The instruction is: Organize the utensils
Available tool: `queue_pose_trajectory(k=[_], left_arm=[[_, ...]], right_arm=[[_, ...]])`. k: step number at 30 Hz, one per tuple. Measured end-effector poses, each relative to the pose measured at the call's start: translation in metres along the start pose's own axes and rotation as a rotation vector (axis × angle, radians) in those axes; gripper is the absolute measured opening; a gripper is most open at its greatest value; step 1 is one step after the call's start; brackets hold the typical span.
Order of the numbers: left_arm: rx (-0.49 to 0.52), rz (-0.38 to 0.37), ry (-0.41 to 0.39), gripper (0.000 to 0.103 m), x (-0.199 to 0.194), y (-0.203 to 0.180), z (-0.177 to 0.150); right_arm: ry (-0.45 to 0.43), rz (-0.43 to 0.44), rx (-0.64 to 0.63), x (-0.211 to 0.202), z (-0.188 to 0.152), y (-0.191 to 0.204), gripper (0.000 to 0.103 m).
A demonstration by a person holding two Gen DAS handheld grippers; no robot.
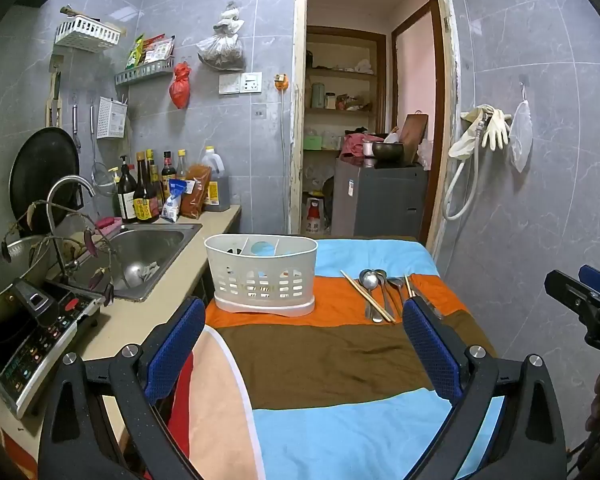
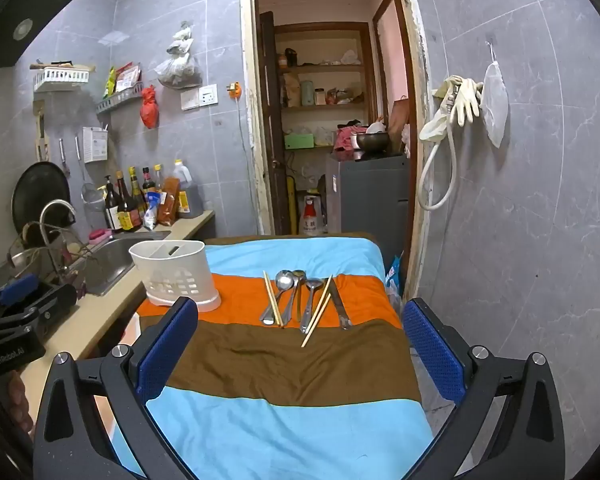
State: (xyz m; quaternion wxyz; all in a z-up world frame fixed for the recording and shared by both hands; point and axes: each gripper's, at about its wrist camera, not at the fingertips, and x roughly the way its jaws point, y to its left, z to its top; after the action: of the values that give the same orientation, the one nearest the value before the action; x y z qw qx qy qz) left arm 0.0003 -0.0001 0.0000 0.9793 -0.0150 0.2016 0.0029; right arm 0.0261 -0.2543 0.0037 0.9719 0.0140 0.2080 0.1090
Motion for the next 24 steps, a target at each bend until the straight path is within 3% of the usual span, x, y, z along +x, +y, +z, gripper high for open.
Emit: queue_pose_trajectory(k=[24], left_arm=[[-0.008, -0.003, 0.001, 0.097, 0.003, 0.0056, -0.0044]], right_arm=[[0.003, 0.001, 0.002, 0.0024, -0.0004, 0.0012, 0.103]])
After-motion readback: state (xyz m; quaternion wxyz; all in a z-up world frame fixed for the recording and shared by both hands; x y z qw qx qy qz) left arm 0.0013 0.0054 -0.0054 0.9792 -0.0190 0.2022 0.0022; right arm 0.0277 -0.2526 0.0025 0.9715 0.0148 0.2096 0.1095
